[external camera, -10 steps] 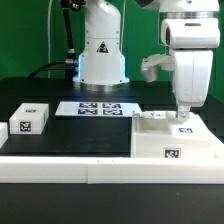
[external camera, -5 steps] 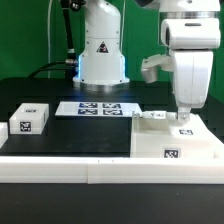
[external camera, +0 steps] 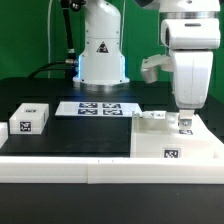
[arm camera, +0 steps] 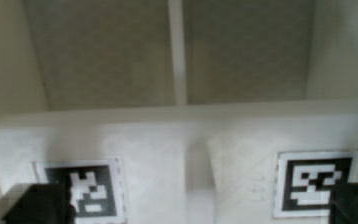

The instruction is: Assemble cabinet

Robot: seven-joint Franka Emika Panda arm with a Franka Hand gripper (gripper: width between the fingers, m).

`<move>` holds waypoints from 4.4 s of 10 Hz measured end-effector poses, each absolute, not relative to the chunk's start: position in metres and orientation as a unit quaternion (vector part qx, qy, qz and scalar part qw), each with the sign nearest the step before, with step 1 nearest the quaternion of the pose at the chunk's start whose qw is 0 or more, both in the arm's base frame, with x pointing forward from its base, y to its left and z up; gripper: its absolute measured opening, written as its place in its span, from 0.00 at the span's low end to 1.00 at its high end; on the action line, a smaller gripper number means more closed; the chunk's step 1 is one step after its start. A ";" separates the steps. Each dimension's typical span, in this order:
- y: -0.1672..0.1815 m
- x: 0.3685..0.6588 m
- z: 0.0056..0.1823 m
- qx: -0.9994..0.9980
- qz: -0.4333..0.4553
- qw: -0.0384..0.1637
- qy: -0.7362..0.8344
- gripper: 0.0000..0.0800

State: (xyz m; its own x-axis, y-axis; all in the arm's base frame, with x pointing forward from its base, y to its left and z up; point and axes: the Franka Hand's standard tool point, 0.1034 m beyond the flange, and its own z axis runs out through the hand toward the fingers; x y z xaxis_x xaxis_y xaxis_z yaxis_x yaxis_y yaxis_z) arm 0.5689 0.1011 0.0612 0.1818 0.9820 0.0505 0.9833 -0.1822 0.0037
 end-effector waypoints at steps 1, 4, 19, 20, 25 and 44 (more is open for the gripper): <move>0.101 0.569 0.061 -0.769 -0.021 0.015 -0.639 0.98; 0.097 0.550 0.078 -0.766 -0.016 0.008 -0.643 0.99; 0.093 0.449 0.067 -0.720 0.008 0.011 -0.694 1.00; 0.094 0.448 0.065 -0.719 0.008 0.012 -0.694 1.00; 0.105 0.425 0.038 -0.714 -0.003 0.025 -0.699 1.00; 0.095 0.416 0.039 -0.729 0.016 0.030 -0.683 0.09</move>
Offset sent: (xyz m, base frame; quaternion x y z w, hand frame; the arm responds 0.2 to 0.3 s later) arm -0.0558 -0.0068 0.0365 0.0299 -0.0173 -0.0222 0.9992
